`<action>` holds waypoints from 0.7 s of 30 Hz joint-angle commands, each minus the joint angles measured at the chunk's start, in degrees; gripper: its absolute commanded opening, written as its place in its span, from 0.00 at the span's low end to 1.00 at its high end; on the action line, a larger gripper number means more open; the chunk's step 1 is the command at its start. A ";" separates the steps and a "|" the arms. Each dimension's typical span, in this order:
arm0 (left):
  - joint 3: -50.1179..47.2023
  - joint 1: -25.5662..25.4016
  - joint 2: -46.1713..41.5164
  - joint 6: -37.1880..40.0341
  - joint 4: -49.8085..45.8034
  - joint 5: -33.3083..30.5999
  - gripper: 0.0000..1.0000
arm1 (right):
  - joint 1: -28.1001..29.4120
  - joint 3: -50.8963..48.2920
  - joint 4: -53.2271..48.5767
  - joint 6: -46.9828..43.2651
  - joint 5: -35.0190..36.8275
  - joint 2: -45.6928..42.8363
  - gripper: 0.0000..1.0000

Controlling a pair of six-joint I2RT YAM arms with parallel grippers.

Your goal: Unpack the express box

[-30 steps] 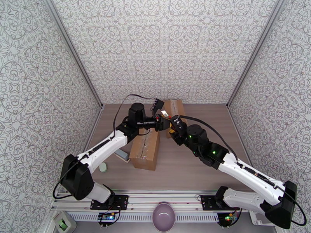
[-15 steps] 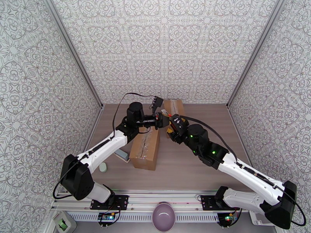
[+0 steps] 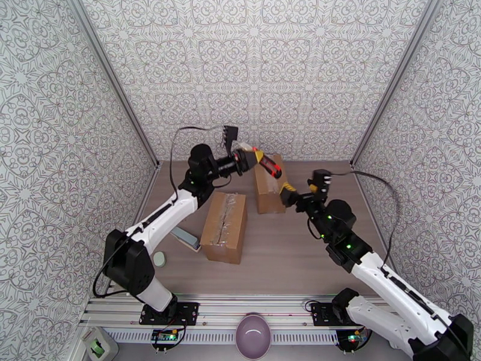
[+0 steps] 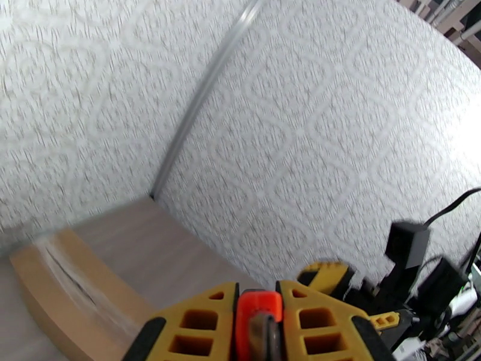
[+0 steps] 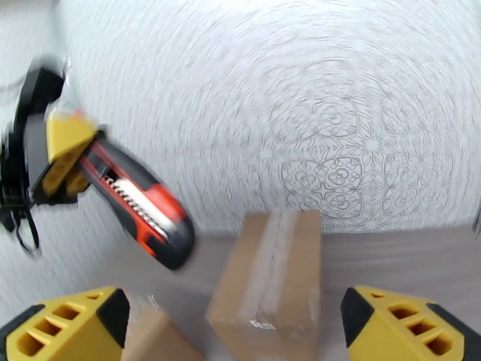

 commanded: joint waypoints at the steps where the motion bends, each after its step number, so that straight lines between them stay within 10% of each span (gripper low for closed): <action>1: 6.55 -0.60 1.98 -2.68 5.61 -4.18 0.00 | -0.74 -0.93 16.91 18.81 -5.62 4.94 0.97; 8: 7.25 -4.75 4.09 -4.89 13.94 -12.99 0.00 | 0.06 -0.73 48.71 35.03 -6.28 19.56 0.94; 21: 5.97 -8.69 5.76 -11.18 18.44 -19.76 0.00 | 0.79 7.98 61.63 32.50 -5.15 32.34 0.90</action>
